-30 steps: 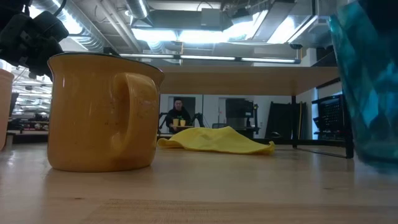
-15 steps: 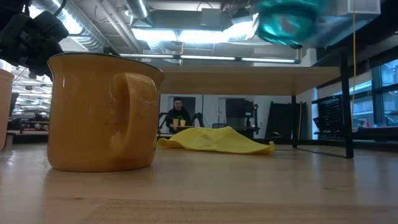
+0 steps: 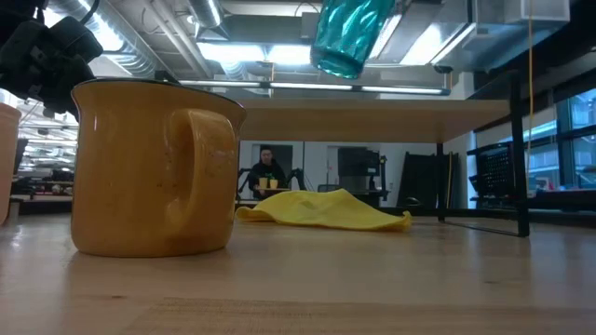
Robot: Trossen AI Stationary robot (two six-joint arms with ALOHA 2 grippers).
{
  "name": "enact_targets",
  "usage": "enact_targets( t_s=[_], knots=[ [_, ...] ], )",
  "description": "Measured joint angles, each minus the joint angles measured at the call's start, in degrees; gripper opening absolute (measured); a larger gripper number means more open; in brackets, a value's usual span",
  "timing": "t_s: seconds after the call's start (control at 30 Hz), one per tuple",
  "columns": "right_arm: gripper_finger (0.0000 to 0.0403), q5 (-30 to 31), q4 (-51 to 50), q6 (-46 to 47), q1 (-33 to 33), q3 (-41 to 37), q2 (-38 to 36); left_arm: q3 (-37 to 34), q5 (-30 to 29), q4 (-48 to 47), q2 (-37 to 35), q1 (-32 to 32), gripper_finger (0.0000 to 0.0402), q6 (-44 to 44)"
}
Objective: Stack small to large cups/mugs on shelf
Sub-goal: Put the blue cup on the shelf
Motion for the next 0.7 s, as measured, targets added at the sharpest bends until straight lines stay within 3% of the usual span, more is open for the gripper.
enact_targets(
  t_s=[0.3, 0.7],
  knots=[
    [0.0011, 6.7, 0.1, 2.9, -5.9, -2.3, -12.4, 0.0, 0.0, 0.0, 0.0, 0.0, 0.0079, 0.0],
    [0.001, -2.3, -0.1, 4.5, -9.3, -22.0, -23.4, 0.0, 0.0, 0.0, 0.0, 0.0, 0.0079, 0.0]
  ],
)
